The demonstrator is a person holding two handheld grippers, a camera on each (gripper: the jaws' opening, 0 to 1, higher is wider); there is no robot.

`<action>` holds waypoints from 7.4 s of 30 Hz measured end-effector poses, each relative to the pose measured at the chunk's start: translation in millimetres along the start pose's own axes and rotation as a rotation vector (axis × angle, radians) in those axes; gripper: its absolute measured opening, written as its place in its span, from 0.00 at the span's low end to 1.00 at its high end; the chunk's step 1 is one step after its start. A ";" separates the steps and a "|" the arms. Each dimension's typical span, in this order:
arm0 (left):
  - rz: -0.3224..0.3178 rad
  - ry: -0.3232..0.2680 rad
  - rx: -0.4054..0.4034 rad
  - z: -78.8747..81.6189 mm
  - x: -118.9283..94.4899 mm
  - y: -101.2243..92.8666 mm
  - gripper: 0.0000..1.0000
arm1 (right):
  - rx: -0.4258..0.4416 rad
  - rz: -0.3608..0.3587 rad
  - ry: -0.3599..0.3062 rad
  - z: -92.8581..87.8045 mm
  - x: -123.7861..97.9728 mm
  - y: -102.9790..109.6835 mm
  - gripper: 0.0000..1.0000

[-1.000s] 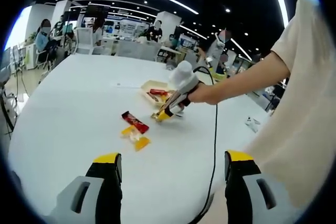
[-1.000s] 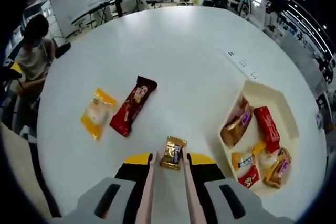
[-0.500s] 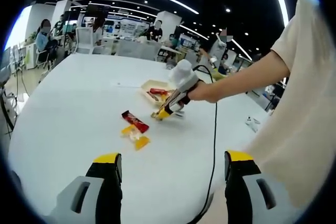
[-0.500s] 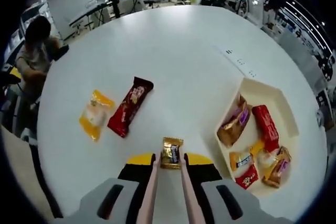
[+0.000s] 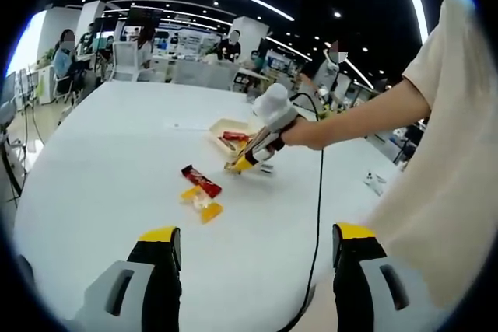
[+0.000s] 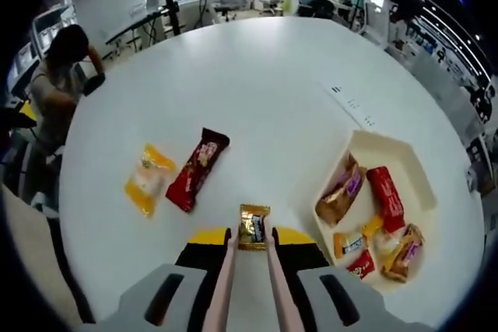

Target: Place the target food into the container with the food tongs after gripping and lifting it, then release it inside without dropping or visibly crushing the food.

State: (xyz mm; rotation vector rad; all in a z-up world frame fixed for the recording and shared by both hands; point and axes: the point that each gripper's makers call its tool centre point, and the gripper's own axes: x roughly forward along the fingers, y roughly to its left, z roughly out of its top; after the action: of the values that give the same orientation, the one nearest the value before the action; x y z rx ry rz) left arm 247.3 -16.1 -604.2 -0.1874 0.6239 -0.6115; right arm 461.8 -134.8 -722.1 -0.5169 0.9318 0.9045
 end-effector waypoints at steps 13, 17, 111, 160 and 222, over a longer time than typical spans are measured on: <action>-0.002 -0.020 0.013 5.6 -2.6 -4.9 0.79 | 0.020 -0.016 -0.060 13.1 -24.9 -10.7 0.20; -0.003 -0.016 0.021 3.4 -4.9 -5.4 0.79 | 0.032 -0.029 -0.081 19.3 -32.4 -17.4 0.20; 0.001 -0.019 0.029 7.0 -3.1 -13.4 0.80 | 0.010 -0.199 -0.182 68.4 -96.7 -134.1 0.20; -0.008 -0.020 0.037 5.4 -2.9 -18.0 0.80 | 0.020 -0.116 -0.182 50.2 -82.6 -75.3 0.22; 0.039 -0.022 -0.002 -9.1 -29.5 4.2 0.79 | 0.037 0.060 -0.156 71.6 -10.5 35.9 0.24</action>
State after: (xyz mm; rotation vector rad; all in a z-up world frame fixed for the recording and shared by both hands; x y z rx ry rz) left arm 224.9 4.8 -598.5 -0.1831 0.6061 -0.5706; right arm 461.4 -68.4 -676.2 -0.3820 0.8241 0.9661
